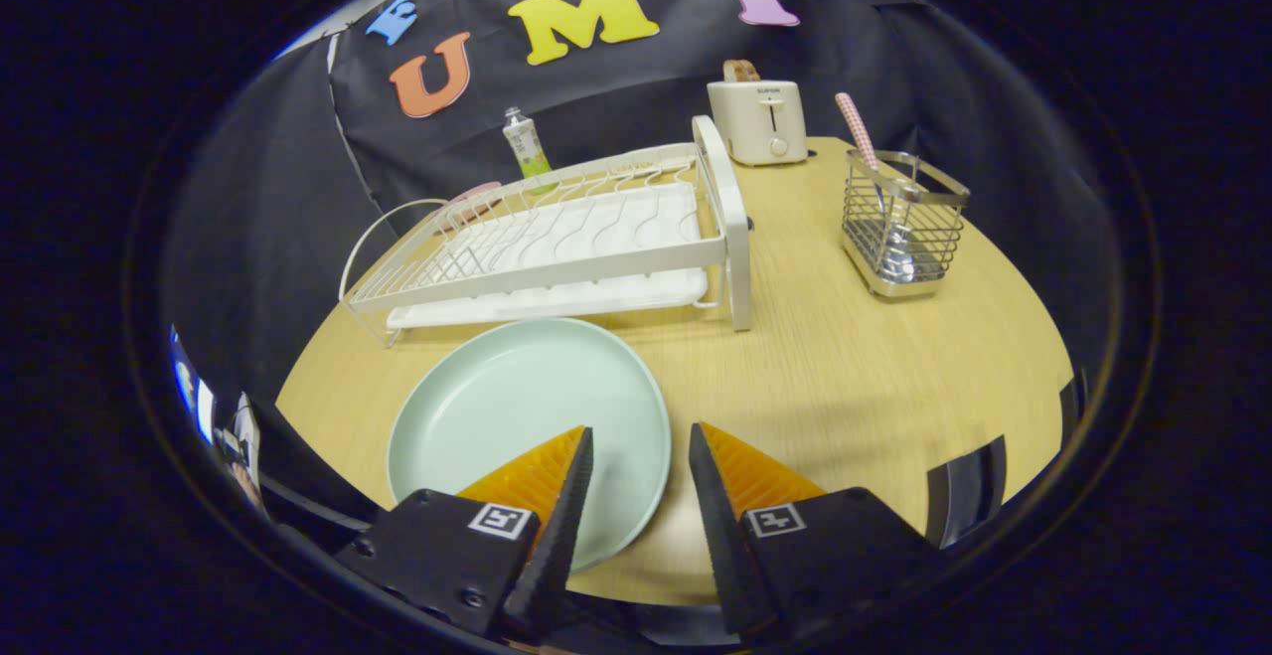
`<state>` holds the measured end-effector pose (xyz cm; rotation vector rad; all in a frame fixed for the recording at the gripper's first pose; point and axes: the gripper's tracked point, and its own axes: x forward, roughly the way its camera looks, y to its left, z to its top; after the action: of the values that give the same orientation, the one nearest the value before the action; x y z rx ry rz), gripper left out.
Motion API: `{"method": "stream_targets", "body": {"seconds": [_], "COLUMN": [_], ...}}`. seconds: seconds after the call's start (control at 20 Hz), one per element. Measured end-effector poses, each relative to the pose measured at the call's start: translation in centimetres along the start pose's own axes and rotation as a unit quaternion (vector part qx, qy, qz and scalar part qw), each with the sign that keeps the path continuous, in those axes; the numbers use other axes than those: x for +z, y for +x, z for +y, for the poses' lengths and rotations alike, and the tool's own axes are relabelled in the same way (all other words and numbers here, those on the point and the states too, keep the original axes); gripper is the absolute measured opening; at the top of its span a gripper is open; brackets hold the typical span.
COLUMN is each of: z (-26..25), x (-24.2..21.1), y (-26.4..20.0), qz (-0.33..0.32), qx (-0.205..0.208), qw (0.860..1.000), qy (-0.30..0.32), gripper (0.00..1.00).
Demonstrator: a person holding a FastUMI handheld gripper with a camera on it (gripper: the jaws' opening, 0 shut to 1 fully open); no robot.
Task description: Take the plate from the dish rack, then take the spoon from the basket and place it into the plate.
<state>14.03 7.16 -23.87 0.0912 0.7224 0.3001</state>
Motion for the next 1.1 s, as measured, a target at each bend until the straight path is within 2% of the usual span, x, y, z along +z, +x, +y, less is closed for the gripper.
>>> {"method": "stream_targets", "body": {"seconds": [0.05,0.1,0.15,0.3,0.4,0.5,0.65,1.1], "z": [-0.1,0.0,-0.3,-2.8,-3.9,-5.0,-8.5,-15.0], "x": [0.4,0.6,1.0,2.9,4.5,6.2,9.3,18.2], "y": [-0.3,-0.7,-1.0,-2.2,-3.4,-4.4,-5.2,-3.2], "qz": [-0.011,-0.02,-0.029,-0.078,-0.118,-0.152,-0.185,-0.197], "qx": [0.001,0.008,0.007,-0.027,-0.034,-0.024,-0.051,-0.107], "qw": [1.0,1.0,0.999,0.996,0.992,0.988,0.981,0.973], "qy": [-0.006,-0.014,-0.018,-0.036,-0.035,-0.022,-0.028,-0.061], "gripper": [0.71,0.82,0.82,0.95,0.97,0.99,1.0,1.0]}}
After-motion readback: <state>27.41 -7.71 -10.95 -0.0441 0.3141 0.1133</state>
